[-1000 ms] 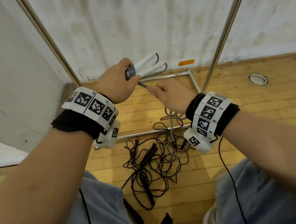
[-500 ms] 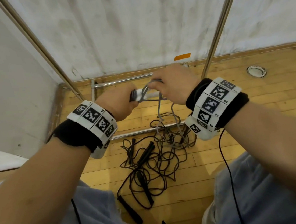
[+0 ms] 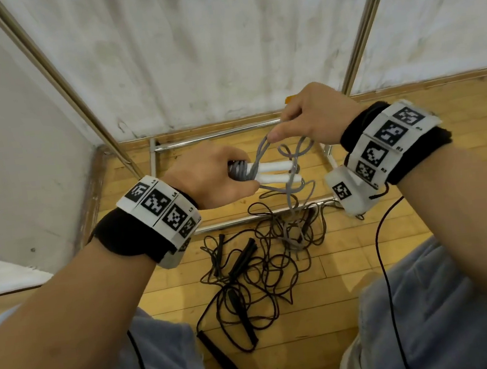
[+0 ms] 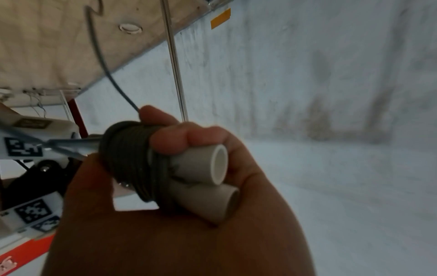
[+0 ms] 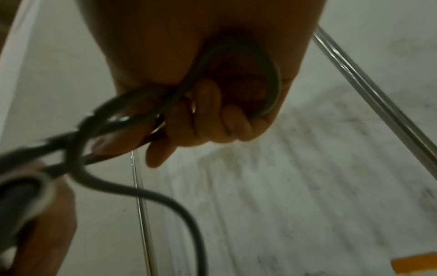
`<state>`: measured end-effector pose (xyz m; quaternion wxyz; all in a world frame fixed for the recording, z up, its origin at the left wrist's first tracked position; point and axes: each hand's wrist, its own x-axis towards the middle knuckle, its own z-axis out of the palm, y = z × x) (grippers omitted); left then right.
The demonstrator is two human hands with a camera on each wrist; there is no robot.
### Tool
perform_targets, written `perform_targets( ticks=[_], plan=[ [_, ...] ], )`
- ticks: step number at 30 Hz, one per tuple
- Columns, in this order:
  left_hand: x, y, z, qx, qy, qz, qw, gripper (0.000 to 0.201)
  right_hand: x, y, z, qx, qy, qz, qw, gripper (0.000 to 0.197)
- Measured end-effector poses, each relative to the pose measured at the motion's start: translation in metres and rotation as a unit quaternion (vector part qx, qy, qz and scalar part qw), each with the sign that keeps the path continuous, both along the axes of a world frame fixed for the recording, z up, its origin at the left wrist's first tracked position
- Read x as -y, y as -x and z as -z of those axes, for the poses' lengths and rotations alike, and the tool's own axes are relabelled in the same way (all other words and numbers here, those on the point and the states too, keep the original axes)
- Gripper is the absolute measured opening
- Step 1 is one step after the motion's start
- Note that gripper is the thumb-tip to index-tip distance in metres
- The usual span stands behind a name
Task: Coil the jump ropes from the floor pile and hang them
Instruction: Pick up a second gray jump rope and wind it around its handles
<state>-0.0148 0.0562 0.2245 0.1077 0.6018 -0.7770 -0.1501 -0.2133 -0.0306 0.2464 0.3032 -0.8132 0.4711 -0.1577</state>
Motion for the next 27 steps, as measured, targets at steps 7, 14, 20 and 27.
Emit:
perform_targets(
  ticks=[7,14,20,27],
  plan=[
    [-0.006,-0.006,-0.02,-0.26,-0.097,-0.022,0.961,0.007,0.001,0.003,0.005,0.057,-0.114,-0.014,0.992,0.03],
    [-0.003,-0.014,-0.025,-0.261,-0.027,-0.053,0.963,0.014,0.004,-0.006,0.01,0.132,-0.192,-0.02,0.972,0.024],
    [0.0,-0.024,-0.03,-0.053,-0.023,-0.026,0.998,0.032,0.005,-0.005,0.015,-0.009,-0.074,-0.038,0.996,0.013],
    [0.003,-0.01,-0.029,-0.394,-0.01,-0.096,0.914,0.029,-0.017,-0.032,0.029,0.055,-0.024,-0.017,0.998,0.024]
  ],
)
